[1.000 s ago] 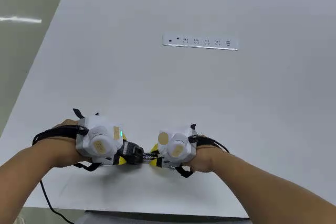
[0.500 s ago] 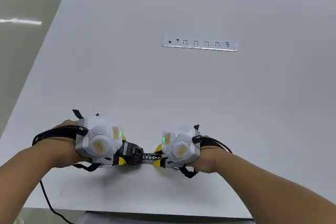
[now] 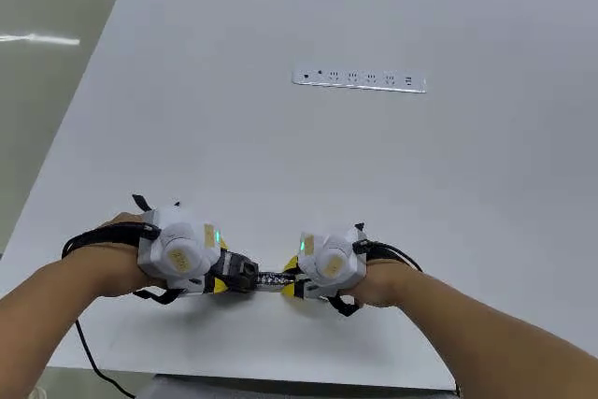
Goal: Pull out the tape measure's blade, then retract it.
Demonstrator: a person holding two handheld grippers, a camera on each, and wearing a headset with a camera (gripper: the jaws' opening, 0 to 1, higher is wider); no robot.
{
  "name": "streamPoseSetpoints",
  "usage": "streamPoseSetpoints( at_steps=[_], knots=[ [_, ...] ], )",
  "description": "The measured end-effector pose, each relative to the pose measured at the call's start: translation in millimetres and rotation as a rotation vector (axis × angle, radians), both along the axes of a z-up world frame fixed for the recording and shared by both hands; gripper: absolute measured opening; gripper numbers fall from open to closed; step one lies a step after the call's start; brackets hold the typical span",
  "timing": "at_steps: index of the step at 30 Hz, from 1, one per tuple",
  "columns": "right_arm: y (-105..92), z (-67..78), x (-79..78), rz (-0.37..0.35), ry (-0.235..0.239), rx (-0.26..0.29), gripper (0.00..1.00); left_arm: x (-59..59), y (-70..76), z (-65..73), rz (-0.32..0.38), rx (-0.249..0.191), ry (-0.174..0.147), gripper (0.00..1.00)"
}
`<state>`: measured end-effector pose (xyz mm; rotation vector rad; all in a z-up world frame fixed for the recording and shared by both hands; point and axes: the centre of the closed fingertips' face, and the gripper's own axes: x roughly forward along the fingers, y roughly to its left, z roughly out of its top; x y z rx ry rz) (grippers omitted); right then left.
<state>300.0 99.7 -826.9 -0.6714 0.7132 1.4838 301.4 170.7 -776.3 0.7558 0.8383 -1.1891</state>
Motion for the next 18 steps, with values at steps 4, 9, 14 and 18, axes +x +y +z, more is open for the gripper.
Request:
streamPoseSetpoints(
  at_steps=[4, 9, 14, 18],
  knots=[
    [-2.3, -0.4, -0.2, -0.001, -0.001, -0.004, 0.14, 0.0, 0.2, 0.0, 0.002, 0.0, 0.0, 0.29],
    [-5.2, -1.1, 0.0, 0.002, -0.008, -0.008, 0.14, 0.0, 0.7, -0.1, 0.003, 0.001, 0.0, 0.29],
    [-9.0, -1.0, -0.1, -0.001, -0.009, -0.013, 0.14, -0.5, 1.1, -0.2, 0.003, 0.002, -0.001, 0.29],
    [-12.3, -1.2, 0.0, -0.008, -0.006, -0.013, 0.14, -0.6, 1.3, -0.2, 0.004, 0.001, -0.002, 0.29]
  ],
)
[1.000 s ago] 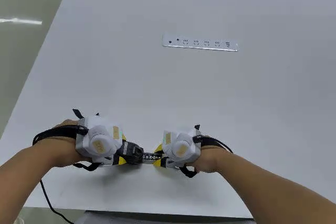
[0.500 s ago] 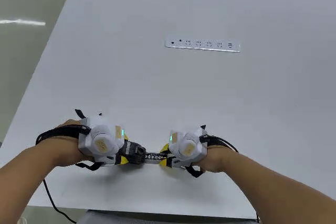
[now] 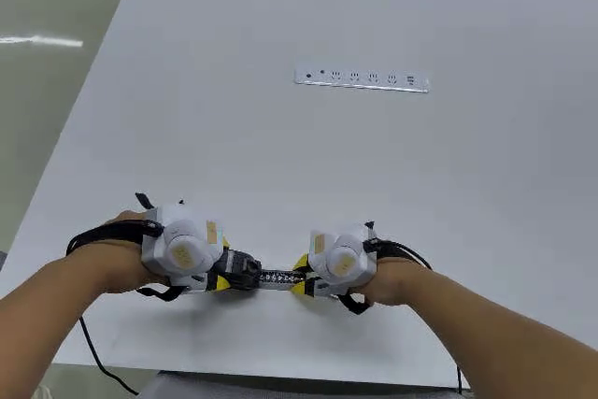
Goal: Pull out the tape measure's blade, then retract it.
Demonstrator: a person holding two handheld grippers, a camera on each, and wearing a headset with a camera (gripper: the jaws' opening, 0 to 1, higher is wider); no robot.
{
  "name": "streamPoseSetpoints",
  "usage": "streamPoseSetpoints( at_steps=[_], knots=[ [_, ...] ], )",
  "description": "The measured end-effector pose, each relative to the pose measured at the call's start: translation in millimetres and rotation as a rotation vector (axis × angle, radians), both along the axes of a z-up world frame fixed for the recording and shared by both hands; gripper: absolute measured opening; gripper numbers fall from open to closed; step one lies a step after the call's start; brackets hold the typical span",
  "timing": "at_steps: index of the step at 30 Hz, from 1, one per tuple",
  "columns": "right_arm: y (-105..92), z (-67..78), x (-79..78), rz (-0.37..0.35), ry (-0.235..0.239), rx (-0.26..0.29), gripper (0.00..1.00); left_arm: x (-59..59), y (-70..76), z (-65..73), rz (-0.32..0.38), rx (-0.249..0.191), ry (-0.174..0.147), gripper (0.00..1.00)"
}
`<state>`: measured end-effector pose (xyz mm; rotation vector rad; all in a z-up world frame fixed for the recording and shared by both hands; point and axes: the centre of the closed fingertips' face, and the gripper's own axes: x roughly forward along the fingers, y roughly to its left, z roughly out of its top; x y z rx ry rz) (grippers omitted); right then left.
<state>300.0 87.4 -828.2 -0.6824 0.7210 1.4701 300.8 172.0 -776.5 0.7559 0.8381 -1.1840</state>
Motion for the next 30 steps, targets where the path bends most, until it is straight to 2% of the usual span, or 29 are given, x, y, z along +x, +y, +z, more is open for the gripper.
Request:
streamPoseSetpoints(
  at_steps=[30],
  knots=[
    [-11.5, 1.4, 3.0, -0.011, 0.004, -0.001, 0.14, 0.1, 1.9, -0.1, 0.014, 0.001, 0.0, 0.29]
  ],
)
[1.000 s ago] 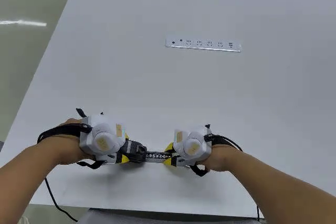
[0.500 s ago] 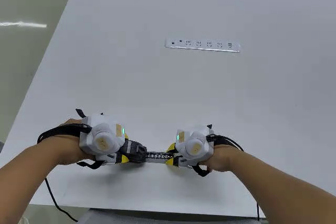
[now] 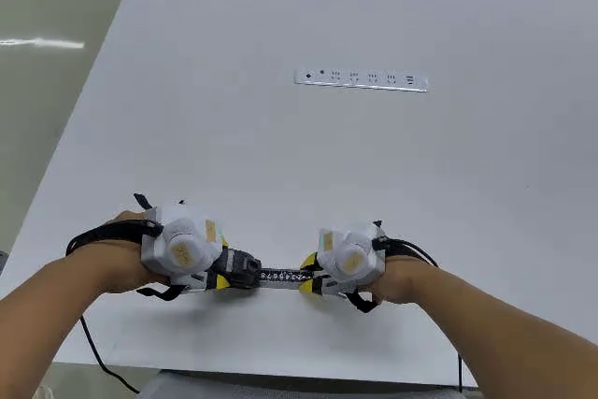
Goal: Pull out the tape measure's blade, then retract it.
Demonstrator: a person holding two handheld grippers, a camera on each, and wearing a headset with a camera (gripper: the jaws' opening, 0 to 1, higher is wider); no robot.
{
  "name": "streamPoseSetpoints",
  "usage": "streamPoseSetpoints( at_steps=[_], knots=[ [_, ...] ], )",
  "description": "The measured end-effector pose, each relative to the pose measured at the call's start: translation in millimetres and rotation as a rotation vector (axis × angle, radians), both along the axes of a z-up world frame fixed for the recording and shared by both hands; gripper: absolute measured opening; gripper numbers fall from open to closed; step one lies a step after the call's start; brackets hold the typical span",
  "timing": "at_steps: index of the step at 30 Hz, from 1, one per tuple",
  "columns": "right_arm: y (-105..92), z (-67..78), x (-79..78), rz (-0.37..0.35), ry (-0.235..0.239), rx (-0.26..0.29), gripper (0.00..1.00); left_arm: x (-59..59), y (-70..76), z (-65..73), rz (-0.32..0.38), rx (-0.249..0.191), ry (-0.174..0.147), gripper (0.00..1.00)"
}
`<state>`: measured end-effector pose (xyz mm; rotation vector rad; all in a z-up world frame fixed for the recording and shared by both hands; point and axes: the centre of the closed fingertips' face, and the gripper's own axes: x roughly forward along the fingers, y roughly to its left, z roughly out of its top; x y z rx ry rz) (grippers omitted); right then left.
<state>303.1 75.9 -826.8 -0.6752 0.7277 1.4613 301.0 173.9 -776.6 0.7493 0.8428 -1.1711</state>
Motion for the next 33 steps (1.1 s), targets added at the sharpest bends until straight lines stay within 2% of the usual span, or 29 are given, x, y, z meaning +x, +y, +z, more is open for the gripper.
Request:
streamPoseSetpoints(
  at_steps=[33],
  knots=[
    [-25.2, 0.1, -1.2, -0.008, -0.002, -0.018, 0.14, -1.0, -0.1, -0.3, -0.002, -0.004, 0.004, 0.29]
  ],
)
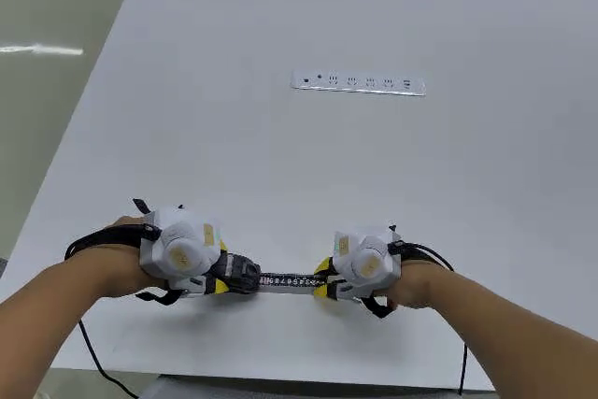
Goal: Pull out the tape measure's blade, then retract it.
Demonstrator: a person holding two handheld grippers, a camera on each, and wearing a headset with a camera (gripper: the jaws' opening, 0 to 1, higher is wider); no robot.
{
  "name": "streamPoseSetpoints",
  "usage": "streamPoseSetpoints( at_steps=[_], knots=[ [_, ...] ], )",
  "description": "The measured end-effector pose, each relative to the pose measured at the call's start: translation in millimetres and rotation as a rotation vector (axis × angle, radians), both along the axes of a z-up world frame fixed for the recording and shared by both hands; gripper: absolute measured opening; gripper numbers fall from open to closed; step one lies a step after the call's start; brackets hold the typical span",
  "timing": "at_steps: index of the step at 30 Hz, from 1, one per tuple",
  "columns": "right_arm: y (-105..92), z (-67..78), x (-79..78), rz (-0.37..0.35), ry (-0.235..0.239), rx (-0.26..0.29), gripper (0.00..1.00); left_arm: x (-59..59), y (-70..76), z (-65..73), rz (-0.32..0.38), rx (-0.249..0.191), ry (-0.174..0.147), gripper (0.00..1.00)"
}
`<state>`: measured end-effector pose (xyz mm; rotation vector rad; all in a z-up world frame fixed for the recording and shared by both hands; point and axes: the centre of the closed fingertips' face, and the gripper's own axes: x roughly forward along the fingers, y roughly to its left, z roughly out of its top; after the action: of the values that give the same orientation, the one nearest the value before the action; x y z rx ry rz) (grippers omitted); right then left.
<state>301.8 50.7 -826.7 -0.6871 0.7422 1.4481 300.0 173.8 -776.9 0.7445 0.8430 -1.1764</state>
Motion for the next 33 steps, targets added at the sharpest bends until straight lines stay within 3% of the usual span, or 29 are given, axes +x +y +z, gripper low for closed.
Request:
streamPoseSetpoints(
  at_steps=[33],
  knots=[
    [-19.0, 2.1, 2.8, -0.024, 0.008, -0.01, 0.14, 0.0, -0.1, 0.6, 0.008, -0.003, -0.001, 0.29]
  ],
)
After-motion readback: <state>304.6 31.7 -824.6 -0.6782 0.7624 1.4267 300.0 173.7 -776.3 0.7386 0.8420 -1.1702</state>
